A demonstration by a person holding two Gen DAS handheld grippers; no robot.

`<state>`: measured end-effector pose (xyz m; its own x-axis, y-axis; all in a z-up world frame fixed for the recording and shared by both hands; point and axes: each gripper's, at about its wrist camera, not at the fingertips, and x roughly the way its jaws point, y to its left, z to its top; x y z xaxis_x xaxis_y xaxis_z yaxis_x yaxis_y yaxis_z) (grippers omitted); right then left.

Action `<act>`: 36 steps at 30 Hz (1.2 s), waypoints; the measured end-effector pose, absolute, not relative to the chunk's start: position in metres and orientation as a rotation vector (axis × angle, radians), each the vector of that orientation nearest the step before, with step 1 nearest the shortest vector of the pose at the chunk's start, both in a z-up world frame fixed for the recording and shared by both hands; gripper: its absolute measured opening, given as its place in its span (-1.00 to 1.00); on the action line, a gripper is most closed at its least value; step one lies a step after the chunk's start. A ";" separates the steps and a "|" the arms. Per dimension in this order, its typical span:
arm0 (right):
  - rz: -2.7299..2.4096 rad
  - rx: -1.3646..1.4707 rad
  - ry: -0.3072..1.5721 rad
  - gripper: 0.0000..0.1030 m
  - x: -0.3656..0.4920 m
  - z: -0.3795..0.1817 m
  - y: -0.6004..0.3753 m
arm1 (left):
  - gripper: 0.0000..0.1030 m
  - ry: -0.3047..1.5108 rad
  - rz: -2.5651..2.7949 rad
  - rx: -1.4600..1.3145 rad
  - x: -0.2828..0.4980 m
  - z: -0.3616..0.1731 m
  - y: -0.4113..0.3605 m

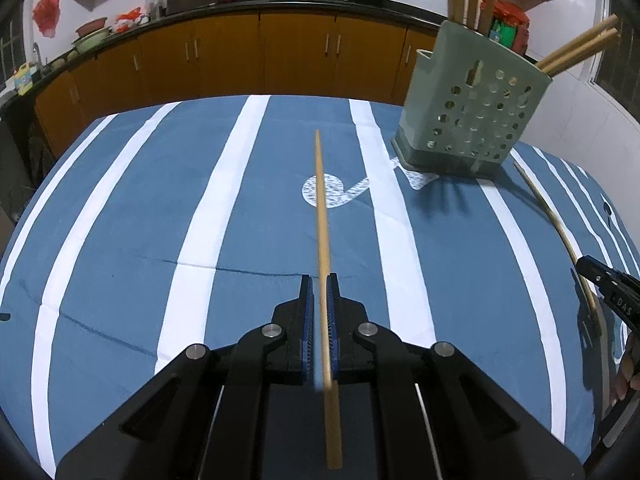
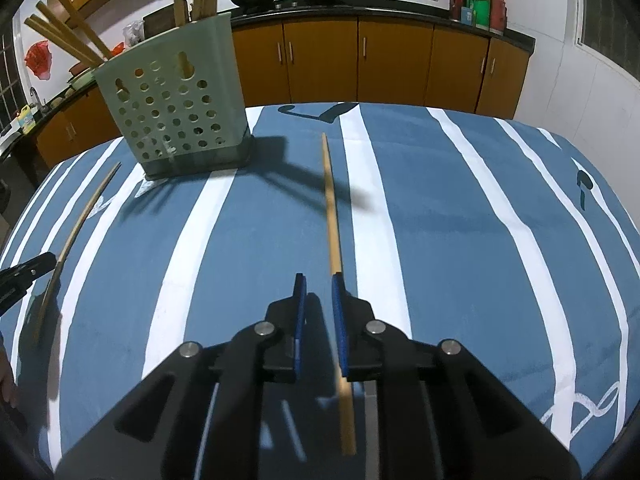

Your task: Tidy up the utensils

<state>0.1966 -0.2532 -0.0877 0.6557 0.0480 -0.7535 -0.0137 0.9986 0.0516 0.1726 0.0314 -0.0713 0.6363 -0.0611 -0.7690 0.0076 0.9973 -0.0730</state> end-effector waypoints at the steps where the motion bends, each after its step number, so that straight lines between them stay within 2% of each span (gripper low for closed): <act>1: 0.035 0.039 0.857 -0.71 0.194 -0.088 -0.253 | -0.81 0.882 -0.041 -0.062 0.172 -0.071 0.031; 3: 0.036 0.038 0.860 -0.71 0.191 -0.088 -0.254 | -0.78 0.886 -0.043 -0.062 0.169 -0.072 0.030; 7: 0.026 0.048 0.863 -0.71 0.187 -0.089 -0.259 | -0.49 0.886 -0.047 -0.069 0.163 -0.073 0.030; 17: 0.013 0.049 0.878 -0.71 0.181 -0.097 -0.269 | -0.48 0.898 -0.059 -0.044 0.154 -0.079 0.023; 19: 0.014 0.046 0.878 -0.76 0.180 -0.097 -0.269 | -0.52 0.896 -0.054 -0.028 0.152 -0.079 0.021; 20: 0.013 0.041 0.877 -0.83 0.179 -0.097 -0.268 | -0.57 0.895 -0.051 -0.026 0.151 -0.079 0.022; 22: 0.015 0.035 0.871 -0.84 0.176 -0.097 -0.268 | -0.79 0.890 -0.042 -0.012 0.148 -0.080 0.022; 24: 0.015 0.038 0.872 -0.85 0.175 -0.096 -0.269 | -0.85 0.893 -0.047 -0.010 0.146 -0.080 0.024; 28: 0.013 0.060 0.819 -0.85 0.171 -0.078 -0.274 | -0.85 0.871 -0.043 -0.011 0.146 -0.068 0.029; 36: 0.018 0.094 0.614 -0.85 0.159 -0.009 -0.278 | -0.85 0.660 -0.037 -0.069 0.139 0.005 0.039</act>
<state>0.1591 -0.2778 -0.0092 0.8176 0.0443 -0.5741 0.0113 0.9956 0.0930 0.1391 0.0394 0.0047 0.7891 -0.0562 -0.6116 0.0126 0.9971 -0.0754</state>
